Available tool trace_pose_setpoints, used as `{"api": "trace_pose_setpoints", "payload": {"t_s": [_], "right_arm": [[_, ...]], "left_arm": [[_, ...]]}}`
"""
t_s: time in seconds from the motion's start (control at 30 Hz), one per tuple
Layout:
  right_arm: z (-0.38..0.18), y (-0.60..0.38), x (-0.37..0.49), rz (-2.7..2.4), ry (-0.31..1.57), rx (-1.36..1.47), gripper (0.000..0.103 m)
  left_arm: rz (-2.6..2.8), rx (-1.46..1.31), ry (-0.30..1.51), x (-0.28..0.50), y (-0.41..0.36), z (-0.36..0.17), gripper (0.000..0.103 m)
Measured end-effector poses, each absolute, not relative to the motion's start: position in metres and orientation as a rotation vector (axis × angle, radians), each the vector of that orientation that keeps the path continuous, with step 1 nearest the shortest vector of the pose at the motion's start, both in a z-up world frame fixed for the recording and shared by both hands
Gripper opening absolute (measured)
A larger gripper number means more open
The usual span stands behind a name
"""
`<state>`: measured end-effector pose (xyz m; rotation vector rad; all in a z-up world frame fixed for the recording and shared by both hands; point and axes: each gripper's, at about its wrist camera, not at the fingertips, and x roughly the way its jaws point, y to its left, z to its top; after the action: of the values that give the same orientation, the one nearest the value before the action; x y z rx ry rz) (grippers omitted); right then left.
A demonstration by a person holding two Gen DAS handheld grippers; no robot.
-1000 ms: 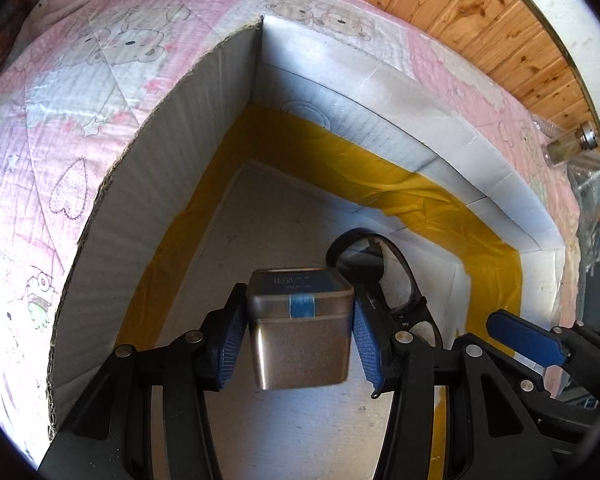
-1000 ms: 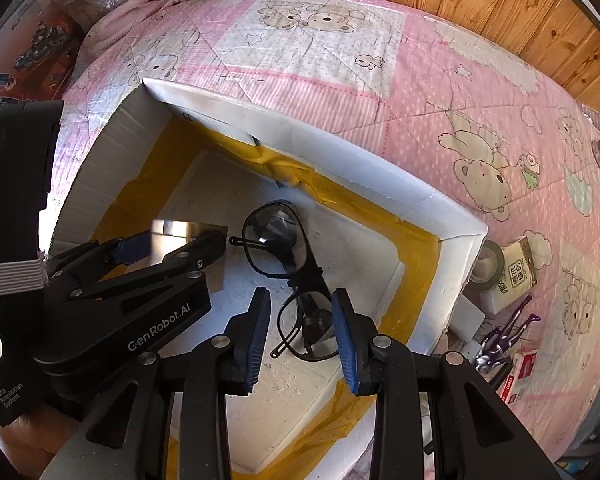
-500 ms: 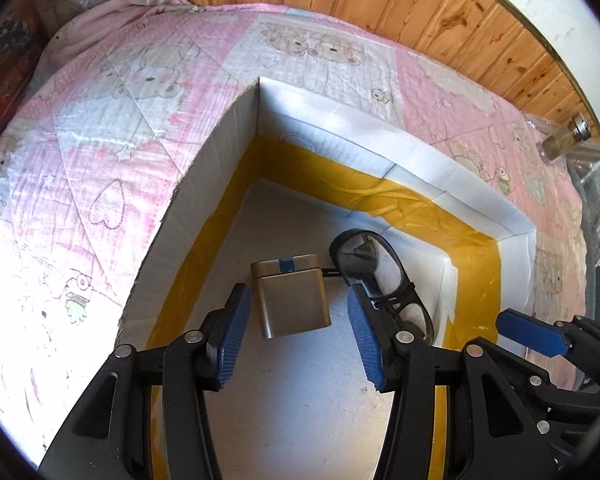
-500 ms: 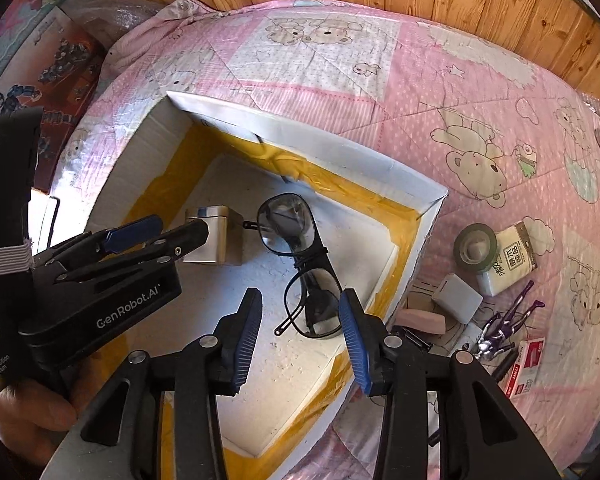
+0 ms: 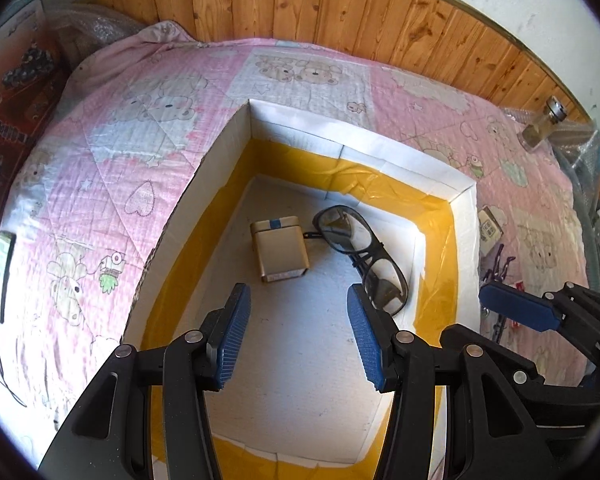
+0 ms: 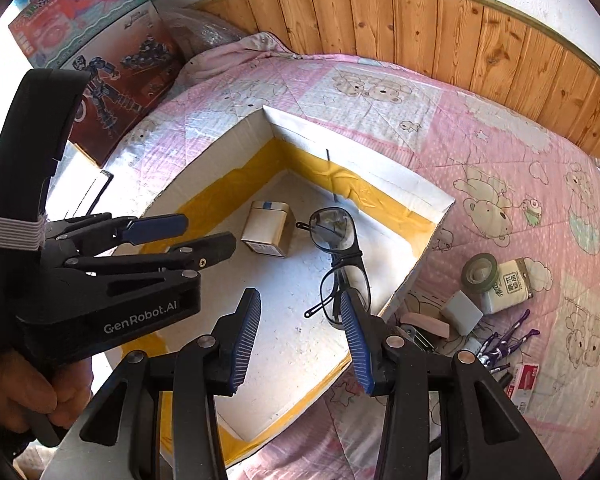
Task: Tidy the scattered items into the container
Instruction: 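Withdraw both open tools from the box back toward the scattered items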
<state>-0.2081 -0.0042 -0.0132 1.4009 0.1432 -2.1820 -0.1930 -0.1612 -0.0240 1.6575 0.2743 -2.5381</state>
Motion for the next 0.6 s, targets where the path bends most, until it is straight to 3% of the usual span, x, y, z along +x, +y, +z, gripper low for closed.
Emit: {"api": "trace_pose_setpoints", "payload": {"t_s": [0.6], "right_arm": [[0.016, 0.037, -0.141, -2.22, -0.009, 1.062, 0.044]], "left_arm": [[-2.679, 1.502, 0.243, -0.126, -0.125, 0.022, 0.053]]}}
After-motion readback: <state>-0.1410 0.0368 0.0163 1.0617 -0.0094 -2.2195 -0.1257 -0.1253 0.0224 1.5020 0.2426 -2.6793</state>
